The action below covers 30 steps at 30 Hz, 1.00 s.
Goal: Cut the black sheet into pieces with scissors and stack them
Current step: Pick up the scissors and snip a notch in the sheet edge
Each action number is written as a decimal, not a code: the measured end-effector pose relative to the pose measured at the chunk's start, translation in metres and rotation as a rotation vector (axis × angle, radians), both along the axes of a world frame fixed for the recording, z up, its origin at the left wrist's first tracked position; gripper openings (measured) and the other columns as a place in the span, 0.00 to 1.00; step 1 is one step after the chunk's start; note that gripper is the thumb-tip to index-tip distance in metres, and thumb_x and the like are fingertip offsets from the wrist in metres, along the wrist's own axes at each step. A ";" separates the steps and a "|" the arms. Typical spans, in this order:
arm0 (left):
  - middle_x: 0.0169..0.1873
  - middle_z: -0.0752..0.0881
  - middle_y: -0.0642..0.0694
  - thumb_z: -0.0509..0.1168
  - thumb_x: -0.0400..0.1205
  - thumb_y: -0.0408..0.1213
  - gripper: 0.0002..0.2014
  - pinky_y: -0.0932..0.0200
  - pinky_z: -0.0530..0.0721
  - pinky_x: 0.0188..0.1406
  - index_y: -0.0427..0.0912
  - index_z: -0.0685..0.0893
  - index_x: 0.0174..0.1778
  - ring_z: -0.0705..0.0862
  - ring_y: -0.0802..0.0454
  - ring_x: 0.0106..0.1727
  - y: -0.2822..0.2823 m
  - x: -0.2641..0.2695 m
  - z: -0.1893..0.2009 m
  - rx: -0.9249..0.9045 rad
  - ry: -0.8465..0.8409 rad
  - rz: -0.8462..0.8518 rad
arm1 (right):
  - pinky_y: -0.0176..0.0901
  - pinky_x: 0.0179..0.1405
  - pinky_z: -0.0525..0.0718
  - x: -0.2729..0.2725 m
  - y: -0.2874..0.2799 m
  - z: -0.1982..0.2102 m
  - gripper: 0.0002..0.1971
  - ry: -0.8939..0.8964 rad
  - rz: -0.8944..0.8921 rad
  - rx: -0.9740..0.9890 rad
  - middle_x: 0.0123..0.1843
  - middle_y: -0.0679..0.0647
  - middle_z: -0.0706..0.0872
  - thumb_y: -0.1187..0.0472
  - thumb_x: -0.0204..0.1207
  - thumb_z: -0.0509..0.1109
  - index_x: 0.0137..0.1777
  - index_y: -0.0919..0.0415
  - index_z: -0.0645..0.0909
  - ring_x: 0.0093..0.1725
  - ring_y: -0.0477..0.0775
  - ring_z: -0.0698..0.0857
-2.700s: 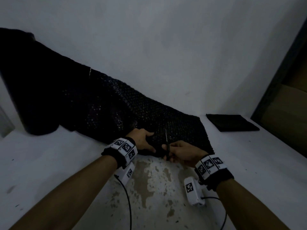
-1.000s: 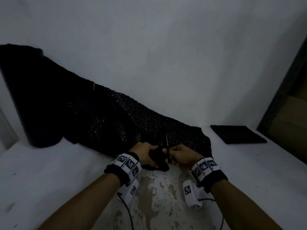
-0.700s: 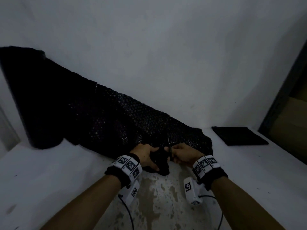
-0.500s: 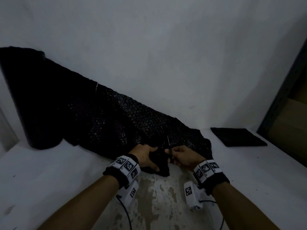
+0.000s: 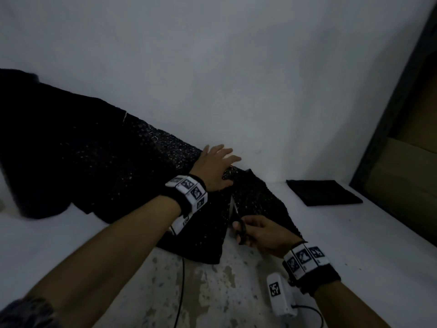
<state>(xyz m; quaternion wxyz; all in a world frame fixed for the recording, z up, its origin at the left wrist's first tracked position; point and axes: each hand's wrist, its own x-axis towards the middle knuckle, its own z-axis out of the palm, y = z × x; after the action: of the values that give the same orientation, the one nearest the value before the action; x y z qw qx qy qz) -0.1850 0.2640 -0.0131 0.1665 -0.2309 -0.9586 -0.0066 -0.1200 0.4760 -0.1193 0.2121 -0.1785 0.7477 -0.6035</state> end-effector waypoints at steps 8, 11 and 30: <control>0.54 0.89 0.45 0.69 0.80 0.55 0.18 0.27 0.43 0.82 0.47 0.87 0.58 0.84 0.40 0.61 -0.008 -0.021 0.009 0.134 -0.145 0.207 | 0.35 0.36 0.79 0.003 0.006 0.000 0.12 0.005 0.027 -0.058 0.37 0.54 0.87 0.53 0.84 0.70 0.44 0.61 0.79 0.34 0.46 0.81; 0.55 0.87 0.39 0.70 0.82 0.49 0.17 0.35 0.72 0.75 0.42 0.85 0.60 0.84 0.37 0.57 -0.016 -0.021 0.015 0.355 -0.227 0.201 | 0.35 0.36 0.78 0.001 0.007 0.001 0.12 0.040 0.054 -0.064 0.38 0.54 0.86 0.53 0.85 0.70 0.48 0.63 0.78 0.33 0.46 0.79; 0.32 0.84 0.42 0.70 0.79 0.59 0.25 0.55 0.77 0.38 0.38 0.81 0.32 0.84 0.44 0.35 -0.039 -0.022 0.044 0.929 -0.354 0.265 | 0.44 0.43 0.73 0.012 -0.007 0.018 0.05 0.176 0.169 -0.079 0.37 0.44 0.84 0.58 0.87 0.67 0.51 0.54 0.84 0.41 0.51 0.76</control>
<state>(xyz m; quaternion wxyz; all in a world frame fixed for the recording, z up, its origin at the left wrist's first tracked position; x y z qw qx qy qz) -0.2067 0.2254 0.0314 0.0861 -0.0045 -0.8891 -0.4496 -0.1079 0.4687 -0.1017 0.1886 -0.3014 0.7213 -0.5944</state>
